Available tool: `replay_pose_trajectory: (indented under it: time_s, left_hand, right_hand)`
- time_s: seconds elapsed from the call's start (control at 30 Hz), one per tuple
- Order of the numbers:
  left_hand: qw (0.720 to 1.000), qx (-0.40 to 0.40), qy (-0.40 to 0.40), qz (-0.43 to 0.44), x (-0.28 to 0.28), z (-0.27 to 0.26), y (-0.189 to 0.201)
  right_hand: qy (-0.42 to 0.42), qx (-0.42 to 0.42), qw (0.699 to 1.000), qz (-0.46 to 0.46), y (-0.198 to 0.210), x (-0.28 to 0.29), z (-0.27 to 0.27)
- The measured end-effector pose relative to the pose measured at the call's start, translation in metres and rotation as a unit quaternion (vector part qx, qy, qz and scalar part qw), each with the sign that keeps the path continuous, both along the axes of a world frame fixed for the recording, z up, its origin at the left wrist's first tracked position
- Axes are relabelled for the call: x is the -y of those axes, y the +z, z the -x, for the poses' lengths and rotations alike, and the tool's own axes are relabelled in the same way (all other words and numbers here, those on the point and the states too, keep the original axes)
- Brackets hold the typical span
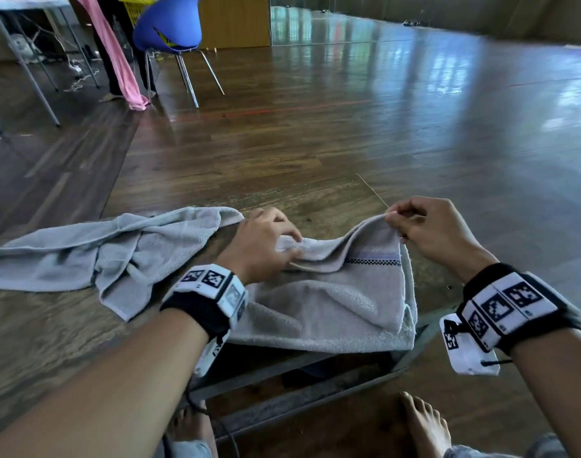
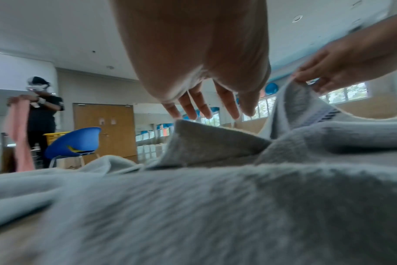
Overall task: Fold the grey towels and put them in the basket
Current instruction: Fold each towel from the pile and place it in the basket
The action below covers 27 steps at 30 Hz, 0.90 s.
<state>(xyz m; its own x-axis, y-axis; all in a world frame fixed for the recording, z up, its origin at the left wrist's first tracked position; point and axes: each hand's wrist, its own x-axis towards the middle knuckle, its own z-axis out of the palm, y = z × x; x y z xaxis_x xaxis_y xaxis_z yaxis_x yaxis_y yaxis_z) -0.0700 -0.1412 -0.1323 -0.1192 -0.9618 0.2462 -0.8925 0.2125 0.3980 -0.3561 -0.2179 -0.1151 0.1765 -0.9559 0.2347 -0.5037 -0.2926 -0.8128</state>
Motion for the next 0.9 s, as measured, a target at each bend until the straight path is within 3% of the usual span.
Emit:
replay_pose_trajectory:
  time_s: [0.13, 0.3, 0.5, 0.73, 0.9]
  left_hand:
    - [0.996, -0.031, -0.058, 0.059, 0.006, 0.044, 0.006]
    - [0.996, -0.048, -0.017, 0.074, 0.017, 0.075, 0.006]
    - [0.989, -0.108, 0.016, 0.103, 0.027, 0.08, 0.003]
    - [0.98, -0.143, -0.053, 0.128, 0.024, 0.084, -0.002]
    - [0.968, -0.144, -0.046, 0.201, 0.026, 0.087, -0.003]
  right_hand:
    - [0.033, -0.001, 0.999, 0.018, 0.007, -0.009, -0.013]
    - [0.064, -0.007, 0.997, 0.037, 0.011, -0.015, -0.019]
    - [0.068, -0.007, 0.997, 0.048, 0.011, -0.013, -0.015]
    - [0.073, -0.007, 0.996, 0.052, 0.011, -0.012, -0.014]
    - [0.076, -0.021, 0.995, 0.061, 0.008, -0.012, -0.016]
